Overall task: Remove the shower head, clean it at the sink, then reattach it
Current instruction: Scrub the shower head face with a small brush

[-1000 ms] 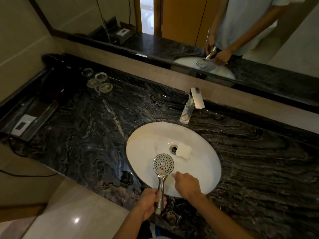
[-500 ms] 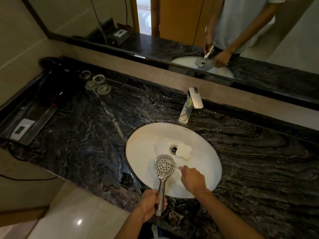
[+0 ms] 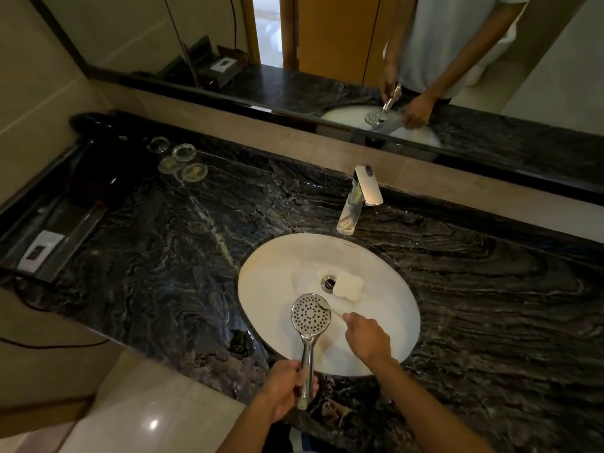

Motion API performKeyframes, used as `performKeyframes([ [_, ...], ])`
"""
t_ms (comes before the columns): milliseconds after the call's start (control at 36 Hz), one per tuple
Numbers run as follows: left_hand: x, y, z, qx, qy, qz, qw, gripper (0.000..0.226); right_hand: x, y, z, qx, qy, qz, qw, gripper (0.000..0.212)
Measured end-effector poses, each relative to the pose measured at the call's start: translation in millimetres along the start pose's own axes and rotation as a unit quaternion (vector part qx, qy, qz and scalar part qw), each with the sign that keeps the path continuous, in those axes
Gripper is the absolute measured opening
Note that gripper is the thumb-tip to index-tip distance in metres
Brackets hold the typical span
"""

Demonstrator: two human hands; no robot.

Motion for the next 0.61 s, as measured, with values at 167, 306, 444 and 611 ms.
performKeyframes([
  [167,-2,-3,2,0.007,-0.011,-0.004,1.000,0.024,-36,-27,10,0.065,-0.017,-0.027,0.997,0.047],
  [306,-4,-2,4,0.013,-0.010,-0.007,1.000,0.023,-41,-29,6,0.018,0.031,-0.044,0.998,0.040],
  [444,-5,-3,5,0.011,-0.015,0.002,1.000,0.026,-5,-2,2,-0.017,0.029,-0.008,0.999,0.038],
  [611,-7,-4,4,0.024,-0.021,0.003,0.999,0.025,9,-6,5,0.053,-0.058,-0.064,0.995,0.049],
])
Point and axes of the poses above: each hand's wrist, its own x-axis towards the middle knuckle, its own y-axis out of the back of the hand, z = x × y, the point moved 7 cm from there along x, towards the middle knuckle, and after that the axes turned 12 degrees about z, right-handed, at the moved point
